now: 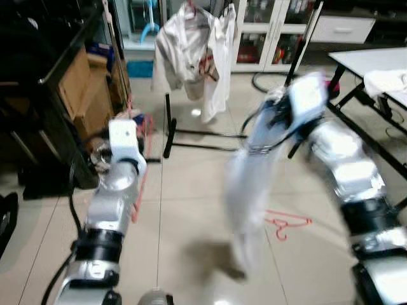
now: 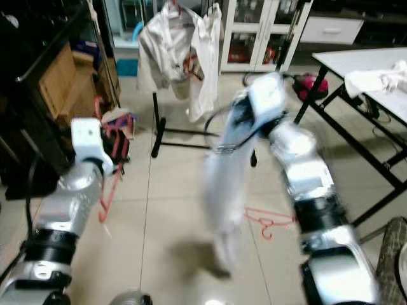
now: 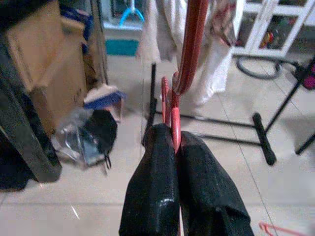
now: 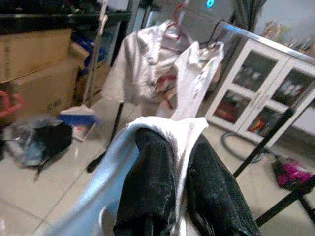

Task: Hang hanger

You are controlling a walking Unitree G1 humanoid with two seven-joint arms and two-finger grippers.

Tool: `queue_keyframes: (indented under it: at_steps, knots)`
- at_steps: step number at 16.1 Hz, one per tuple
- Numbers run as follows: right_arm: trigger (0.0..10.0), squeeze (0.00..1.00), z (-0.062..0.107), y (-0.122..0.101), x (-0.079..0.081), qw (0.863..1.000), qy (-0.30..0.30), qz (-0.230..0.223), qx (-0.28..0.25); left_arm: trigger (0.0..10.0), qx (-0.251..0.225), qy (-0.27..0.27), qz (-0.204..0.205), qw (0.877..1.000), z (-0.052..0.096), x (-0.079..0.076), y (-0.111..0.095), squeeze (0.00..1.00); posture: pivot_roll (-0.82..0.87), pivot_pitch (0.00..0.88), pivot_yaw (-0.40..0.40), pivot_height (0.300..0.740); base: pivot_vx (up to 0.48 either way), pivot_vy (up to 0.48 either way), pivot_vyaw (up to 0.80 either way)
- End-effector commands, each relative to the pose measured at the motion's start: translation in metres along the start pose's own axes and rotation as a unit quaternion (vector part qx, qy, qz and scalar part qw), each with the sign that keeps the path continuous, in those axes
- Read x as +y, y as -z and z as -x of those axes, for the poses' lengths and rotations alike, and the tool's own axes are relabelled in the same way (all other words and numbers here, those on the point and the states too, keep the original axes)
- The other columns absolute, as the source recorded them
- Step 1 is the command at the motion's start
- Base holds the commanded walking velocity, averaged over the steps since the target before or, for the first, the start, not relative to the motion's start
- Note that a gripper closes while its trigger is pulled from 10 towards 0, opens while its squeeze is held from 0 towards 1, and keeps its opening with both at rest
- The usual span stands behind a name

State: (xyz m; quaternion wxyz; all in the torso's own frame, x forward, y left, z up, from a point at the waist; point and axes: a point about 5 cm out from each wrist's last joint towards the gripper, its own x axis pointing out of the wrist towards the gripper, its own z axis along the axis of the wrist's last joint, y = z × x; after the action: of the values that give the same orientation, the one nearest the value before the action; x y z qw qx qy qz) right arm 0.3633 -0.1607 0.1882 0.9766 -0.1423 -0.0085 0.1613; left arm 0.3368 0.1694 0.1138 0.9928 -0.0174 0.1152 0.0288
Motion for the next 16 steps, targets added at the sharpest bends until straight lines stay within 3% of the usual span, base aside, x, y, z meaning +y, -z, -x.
queue_keyframes:
  at_steps: [1, 2, 3, 6, 10, 12, 13, 14, 15, 16]
  knots:
    - [10.0, 0.00, -0.001, -0.015, -0.011, 0.999, 0.032, 0.018, -0.039, 10.0, -0.004, 0.008, -0.002, 1.000, 0.000, -0.003, -0.001, 0.00, -0.01, 0.000, -0.012, 0.740, 0.000, 0.000, 0.00]
    - [10.0, 0.00, -0.001, -0.009, -0.012, 0.996, 0.032, 0.072, -0.033, 10.0, -0.007, 0.027, 0.001, 1.000, 0.001, -0.005, -0.003, 0.00, -0.01, 0.000, -0.012, 0.740, 0.000, 0.000, 0.00]
    - [10.0, 0.00, 0.000, -0.003, -0.009, 0.988, 0.013, 0.154, -0.028, 10.0, -0.011, 0.052, 0.011, 0.999, 0.002, -0.005, -0.006, 0.00, -0.01, 0.000, -0.012, 0.740, 0.000, 0.000, 0.00]
    - [10.0, 0.00, 0.000, -0.005, -0.005, 0.990, -0.011, 0.133, -0.043, 10.0, -0.041, 0.131, 0.000, 0.991, 0.007, -0.013, -0.015, 0.00, 0.00, 0.000, -0.016, 0.740, 0.000, 0.000, 0.00]
    - [10.0, 0.00, -0.001, -0.001, 0.001, 0.986, -0.029, 0.159, -0.051, 10.0, -0.082, 0.205, -0.027, 0.975, 0.011, -0.014, -0.039, 0.00, 0.00, 0.000, -0.018, 0.740, 0.000, 0.000, 0.00]
    - [10.0, 0.00, -0.001, 0.001, 0.004, 0.985, -0.038, 0.159, -0.053, 10.0, -0.104, 0.259, -0.033, 0.960, 0.016, -0.014, -0.057, 0.00, 0.00, 0.000, -0.023, 0.740, 0.000, 0.000, 0.00]
    - [10.0, 0.00, -0.002, 0.000, 0.005, 0.985, -0.042, 0.155, -0.055, 10.0, -0.111, 0.313, -0.034, 0.943, 0.023, -0.014, -0.069, 0.00, 0.01, 0.000, -0.024, 0.740, 0.000, 0.000, 0.00]
    - [10.0, 0.00, -0.002, -0.001, 0.006, 0.985, -0.044, 0.155, -0.057, 10.0, -0.109, 0.337, -0.043, 0.934, 0.026, -0.013, -0.071, 0.00, 0.01, 0.000, -0.024, 0.740, 0.000, 0.000, 0.00]
    - [10.0, 0.00, -0.003, -0.003, 0.004, 0.986, -0.048, 0.150, -0.062, 10.0, -0.091, 0.409, -0.063, 0.906, 0.036, -0.012, -0.073, 0.00, 0.01, 0.000, -0.024, 0.740, 0.000, 0.000, 0.00]
    - [10.0, 0.00, -0.003, -0.003, 0.003, 0.985, -0.050, 0.151, -0.064, 10.0, -0.083, 0.437, -0.070, 0.893, 0.041, -0.012, -0.073, 0.00, 0.01, 0.000, -0.023, 0.740, 0.000, 0.000, 0.00]
